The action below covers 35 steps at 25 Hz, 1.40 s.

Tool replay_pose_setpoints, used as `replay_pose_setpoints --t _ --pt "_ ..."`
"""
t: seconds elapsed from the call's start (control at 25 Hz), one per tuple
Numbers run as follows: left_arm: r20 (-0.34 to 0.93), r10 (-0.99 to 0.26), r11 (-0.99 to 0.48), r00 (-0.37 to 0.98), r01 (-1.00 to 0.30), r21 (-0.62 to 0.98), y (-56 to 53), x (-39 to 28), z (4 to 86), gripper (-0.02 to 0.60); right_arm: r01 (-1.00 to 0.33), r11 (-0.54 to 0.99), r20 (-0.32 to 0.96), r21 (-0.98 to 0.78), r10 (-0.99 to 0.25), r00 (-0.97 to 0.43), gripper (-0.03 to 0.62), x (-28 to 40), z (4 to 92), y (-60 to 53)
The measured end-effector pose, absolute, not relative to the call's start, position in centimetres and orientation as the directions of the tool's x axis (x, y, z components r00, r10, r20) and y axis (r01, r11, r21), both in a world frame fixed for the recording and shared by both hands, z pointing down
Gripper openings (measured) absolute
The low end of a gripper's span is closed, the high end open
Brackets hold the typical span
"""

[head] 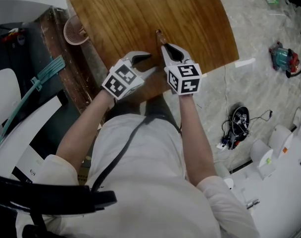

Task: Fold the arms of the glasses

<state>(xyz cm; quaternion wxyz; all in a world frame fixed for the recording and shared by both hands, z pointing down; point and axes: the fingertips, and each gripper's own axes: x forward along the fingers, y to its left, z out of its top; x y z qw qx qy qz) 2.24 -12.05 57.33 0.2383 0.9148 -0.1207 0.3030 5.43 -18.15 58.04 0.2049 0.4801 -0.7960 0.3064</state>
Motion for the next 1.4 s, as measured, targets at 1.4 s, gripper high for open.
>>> replay_pose_setpoints --t 1.4 --pt "0.233 -0.339 -0.199 0.912 -0.311 0.929 -13.8 -3.7 53.9 0.064 -0.827 0.327 0.414 -0.457 -0.745 -0.523 0.04 7.9 53.8 -16.2"
